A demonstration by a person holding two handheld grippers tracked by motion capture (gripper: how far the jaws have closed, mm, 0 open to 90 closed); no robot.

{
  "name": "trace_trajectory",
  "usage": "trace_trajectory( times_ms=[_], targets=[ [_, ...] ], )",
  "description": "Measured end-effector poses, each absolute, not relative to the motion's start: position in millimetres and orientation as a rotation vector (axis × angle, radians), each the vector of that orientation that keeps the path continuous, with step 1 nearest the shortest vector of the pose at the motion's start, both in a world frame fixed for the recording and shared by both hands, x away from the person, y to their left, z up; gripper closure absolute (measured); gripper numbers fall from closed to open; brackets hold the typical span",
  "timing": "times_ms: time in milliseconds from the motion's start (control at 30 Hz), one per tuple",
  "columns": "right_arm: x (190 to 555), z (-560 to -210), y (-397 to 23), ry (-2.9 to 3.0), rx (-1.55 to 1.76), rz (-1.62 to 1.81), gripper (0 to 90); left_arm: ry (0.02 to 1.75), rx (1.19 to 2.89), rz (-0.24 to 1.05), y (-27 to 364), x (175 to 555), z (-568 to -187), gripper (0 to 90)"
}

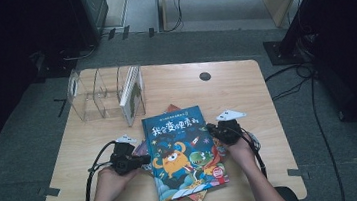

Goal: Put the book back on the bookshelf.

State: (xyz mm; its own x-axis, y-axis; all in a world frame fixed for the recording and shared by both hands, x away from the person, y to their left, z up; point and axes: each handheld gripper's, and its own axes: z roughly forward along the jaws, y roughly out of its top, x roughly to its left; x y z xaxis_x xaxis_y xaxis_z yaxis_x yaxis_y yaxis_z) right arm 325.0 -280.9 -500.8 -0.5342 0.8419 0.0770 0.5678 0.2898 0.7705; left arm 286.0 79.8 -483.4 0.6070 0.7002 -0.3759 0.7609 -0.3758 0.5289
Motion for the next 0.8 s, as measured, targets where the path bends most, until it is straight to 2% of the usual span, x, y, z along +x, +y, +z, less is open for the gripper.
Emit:
trace_trajectory(
  times_ms=[267, 800],
  targets=[
    [333.0, -504.1, -277.3, 2.214, 1.263, 1.159, 90.0, 1.156, 2.141, -0.117, 82.2, 276.1, -483.3, 85.6],
    [320.9, -494.4, -291.6, 2.223, 1.281, 1.158, 90.0, 1.123, 2.149, -0.098, 72.9, 274.1, -481.6, 89.3]
  ],
)
